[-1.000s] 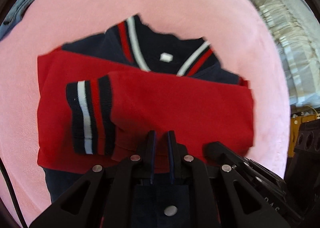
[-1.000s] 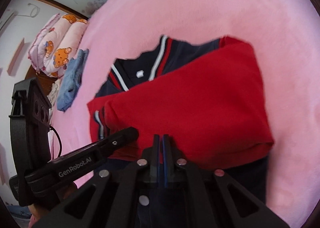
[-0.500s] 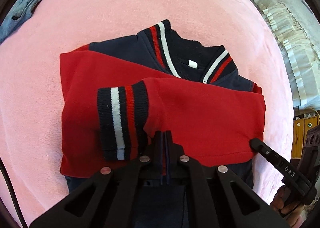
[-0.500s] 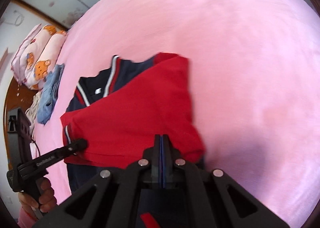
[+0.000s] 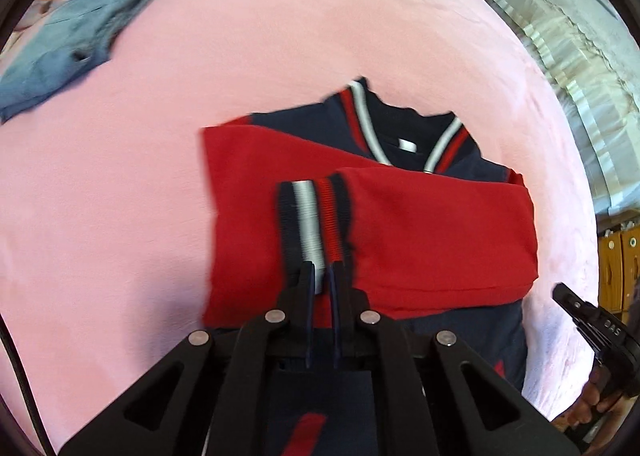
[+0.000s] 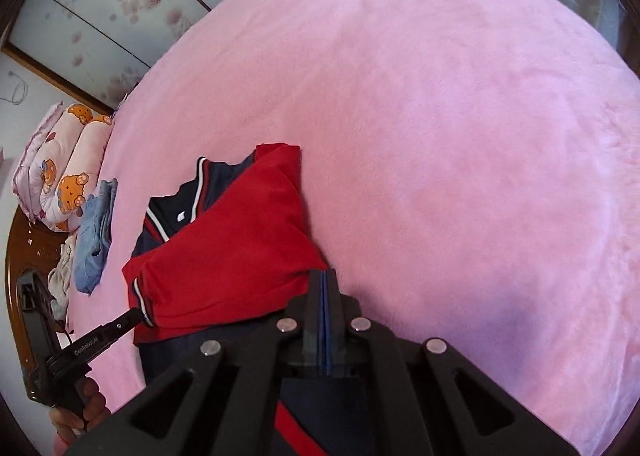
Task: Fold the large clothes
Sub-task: 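Grasp the striped ribbed hem with the left gripper while the right gripper grasps it too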
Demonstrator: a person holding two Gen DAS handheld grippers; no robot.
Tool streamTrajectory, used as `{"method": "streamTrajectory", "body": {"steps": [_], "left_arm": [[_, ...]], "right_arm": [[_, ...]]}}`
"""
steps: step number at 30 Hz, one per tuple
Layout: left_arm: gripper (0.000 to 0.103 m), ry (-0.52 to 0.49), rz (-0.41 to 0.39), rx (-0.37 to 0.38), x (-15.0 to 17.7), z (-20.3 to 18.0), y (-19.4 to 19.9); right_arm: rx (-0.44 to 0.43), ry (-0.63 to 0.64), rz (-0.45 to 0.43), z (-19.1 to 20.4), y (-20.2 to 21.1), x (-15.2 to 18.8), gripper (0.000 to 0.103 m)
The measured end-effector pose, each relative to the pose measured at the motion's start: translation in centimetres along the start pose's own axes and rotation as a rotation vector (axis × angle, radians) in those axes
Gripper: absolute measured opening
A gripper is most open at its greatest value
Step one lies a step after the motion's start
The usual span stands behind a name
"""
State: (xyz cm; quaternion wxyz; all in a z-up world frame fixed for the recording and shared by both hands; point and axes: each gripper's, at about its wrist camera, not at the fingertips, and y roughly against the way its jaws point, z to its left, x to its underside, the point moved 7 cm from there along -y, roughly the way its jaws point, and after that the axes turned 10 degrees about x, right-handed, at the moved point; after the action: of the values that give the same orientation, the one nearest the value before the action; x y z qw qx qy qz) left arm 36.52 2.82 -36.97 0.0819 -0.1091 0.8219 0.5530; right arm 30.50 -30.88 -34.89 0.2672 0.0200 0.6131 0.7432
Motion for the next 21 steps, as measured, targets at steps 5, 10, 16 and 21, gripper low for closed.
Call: {"method": "streamTrajectory", "body": {"steps": [5,10,16,21], "left_arm": [[0.013,0.062,-0.041,-0.034,1.5,3.3,3.3],[0.018,0.106,-0.016,-0.08,4.4,6.2,6.1],[0.023,0.135,0.072,-0.119,9.1,8.2,8.6],[0.039,0.157,0.14,-0.109,12.8,7.5,8.2]], "right_arm": [[-0.01,0.028,0.005,0.1,2.2,1.6,0.0],[-0.025,0.038,0.038,0.1,3.7,3.8,0.0],[-0.021,-0.032,0.148,-0.7,4.2,7.7,0.001],[0.0,-0.107,0.219,-2.4,4.4,11.1,0.008]]}}
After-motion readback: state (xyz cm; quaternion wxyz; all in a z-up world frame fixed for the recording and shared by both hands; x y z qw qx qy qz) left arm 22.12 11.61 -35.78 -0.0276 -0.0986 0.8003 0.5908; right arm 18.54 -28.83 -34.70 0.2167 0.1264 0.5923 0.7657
